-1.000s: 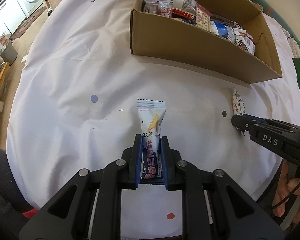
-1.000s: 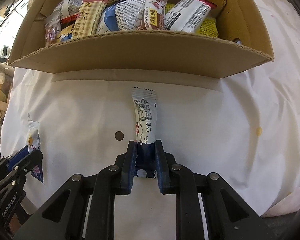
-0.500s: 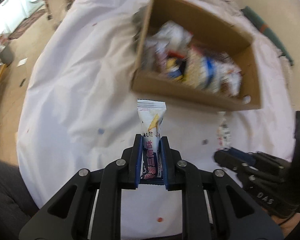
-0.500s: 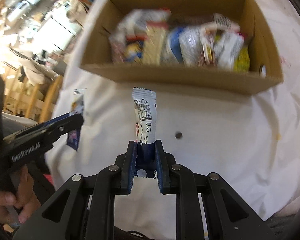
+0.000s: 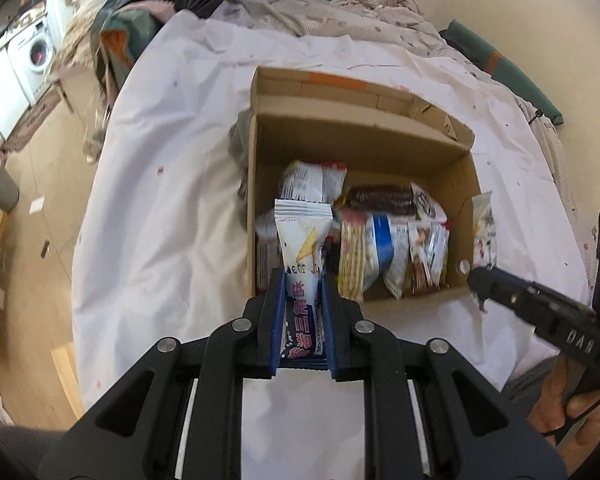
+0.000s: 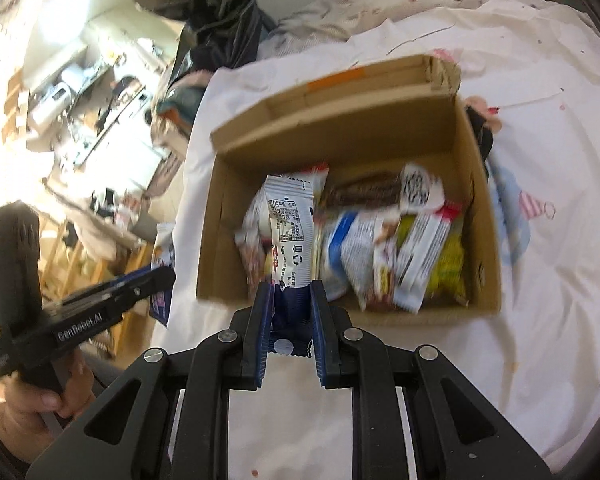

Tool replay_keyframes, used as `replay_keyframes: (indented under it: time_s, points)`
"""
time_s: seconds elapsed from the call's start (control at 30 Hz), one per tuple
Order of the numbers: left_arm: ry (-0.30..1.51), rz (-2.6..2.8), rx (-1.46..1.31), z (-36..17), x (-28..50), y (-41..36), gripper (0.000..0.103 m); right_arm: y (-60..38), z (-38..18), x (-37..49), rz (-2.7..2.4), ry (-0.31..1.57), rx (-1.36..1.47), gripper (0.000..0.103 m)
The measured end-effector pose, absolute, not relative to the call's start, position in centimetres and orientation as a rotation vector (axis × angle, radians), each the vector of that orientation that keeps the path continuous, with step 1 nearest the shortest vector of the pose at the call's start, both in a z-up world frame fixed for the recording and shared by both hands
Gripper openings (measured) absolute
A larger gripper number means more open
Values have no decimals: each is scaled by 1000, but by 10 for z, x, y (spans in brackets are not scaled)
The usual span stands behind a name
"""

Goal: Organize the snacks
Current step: 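Lower both snacks into the box and open both grippers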

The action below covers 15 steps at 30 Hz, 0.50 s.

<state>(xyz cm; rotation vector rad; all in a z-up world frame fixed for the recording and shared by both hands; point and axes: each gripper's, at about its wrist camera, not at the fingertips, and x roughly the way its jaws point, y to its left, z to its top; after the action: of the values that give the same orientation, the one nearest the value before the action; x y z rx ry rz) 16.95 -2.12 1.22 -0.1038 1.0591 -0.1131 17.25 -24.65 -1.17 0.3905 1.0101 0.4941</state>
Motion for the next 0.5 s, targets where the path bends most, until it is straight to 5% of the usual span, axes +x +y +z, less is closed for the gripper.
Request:
replay_keyframes:
  time_s: [0.5]
  points:
    - [1078, -173, -124, -46, 212, -26, 15, -238, -63, 204, 464, 1062, 325, 20]
